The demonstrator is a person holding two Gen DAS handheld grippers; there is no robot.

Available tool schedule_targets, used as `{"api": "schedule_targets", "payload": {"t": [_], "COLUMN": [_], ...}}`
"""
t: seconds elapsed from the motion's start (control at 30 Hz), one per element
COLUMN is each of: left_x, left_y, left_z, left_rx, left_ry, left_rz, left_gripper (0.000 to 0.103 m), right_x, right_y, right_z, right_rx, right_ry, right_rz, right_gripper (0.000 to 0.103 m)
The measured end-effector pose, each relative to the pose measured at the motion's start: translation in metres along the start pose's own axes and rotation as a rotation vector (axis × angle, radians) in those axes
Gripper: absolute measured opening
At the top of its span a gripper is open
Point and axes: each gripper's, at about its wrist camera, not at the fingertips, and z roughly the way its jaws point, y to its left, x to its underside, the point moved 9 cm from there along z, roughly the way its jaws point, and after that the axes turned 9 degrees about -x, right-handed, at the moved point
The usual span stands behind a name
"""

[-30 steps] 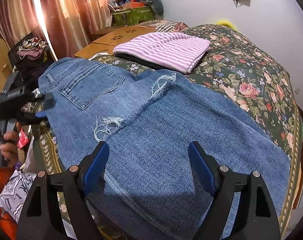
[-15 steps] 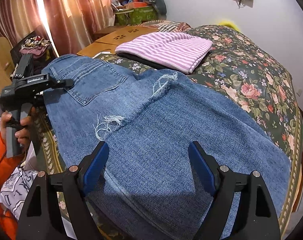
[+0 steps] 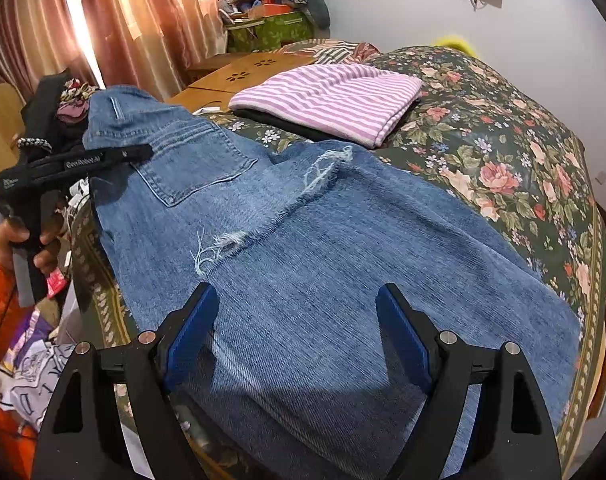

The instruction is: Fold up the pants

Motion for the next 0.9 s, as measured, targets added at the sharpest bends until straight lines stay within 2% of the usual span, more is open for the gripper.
{"api": "schedule_targets", "payload": {"t": [0.17,0.37,0.5,0.63,0.9], "left_x": [-0.025,-0.053,-0.062,-0.063,-0.069], "left_y": [-0.022,-0.064,-0.097,-0.116,-0.168], "left_z": [-0.032,-0.075,-0.09,-0.108,-0.126], "left_rx": [-0.016,0.05,0.09,0.122,0.198], "left_ry": [-0.087,-0.171,-0.195,-0.213,-0.212], "left_rz": [0.099,0.173,0.223,0.265,0.313], "left_gripper": [0.022,0.018,0.017,0.016,0.015], "right_x": [0.0,0.008,0.022,0.04,0.045], "right_y": [-0.017,-0.043,-0.064,-0.083,-0.083], "right_z": [-0.023,-0.054,-0.062,-0.048,-0.046], "right_rx": [0.013,0.072,0.091,0.094,0.07], "right_ry": [-0.039,-0.094,-0.101,-0.064,-0.086], "right_rz": [0.051,0.098,0.155,0.202,0.197], "right_gripper": [0.08,0.08,0.08,0.08,0.081]}}
